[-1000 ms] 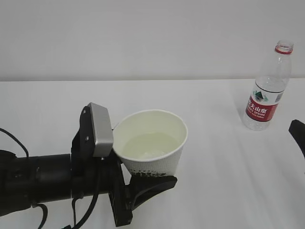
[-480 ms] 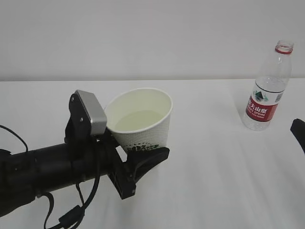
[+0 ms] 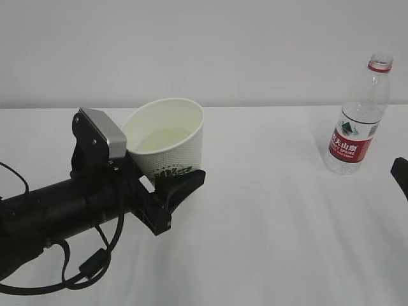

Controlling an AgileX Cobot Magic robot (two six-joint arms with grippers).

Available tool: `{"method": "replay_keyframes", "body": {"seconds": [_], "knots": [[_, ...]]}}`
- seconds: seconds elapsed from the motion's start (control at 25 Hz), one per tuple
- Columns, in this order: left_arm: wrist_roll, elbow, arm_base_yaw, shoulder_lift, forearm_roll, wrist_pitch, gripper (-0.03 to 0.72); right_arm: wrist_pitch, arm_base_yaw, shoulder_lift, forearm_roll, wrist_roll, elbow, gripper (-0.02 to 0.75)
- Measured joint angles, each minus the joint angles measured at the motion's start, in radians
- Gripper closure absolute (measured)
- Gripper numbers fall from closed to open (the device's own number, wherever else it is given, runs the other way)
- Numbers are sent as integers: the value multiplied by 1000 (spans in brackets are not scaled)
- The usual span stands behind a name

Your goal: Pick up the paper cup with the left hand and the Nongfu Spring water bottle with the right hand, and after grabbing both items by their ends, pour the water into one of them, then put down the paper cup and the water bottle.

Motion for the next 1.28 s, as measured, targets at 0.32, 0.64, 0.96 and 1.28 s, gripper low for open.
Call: {"method": "replay_keyframes", "body": {"seconds": [0.32,0.64,0.96,1.28], "knots": [[1,0,95,0,-12,0,188,0,0,0,2,0,0,206],[3,0,230,0,-17,0,188,16,0,0,3,0,0,206],[35,0,332,0,-55,0,188,22,0,0,4,0,0,208],[43,0,406,0,-101,0,188,22,0,0,4,0,0,220]]}}
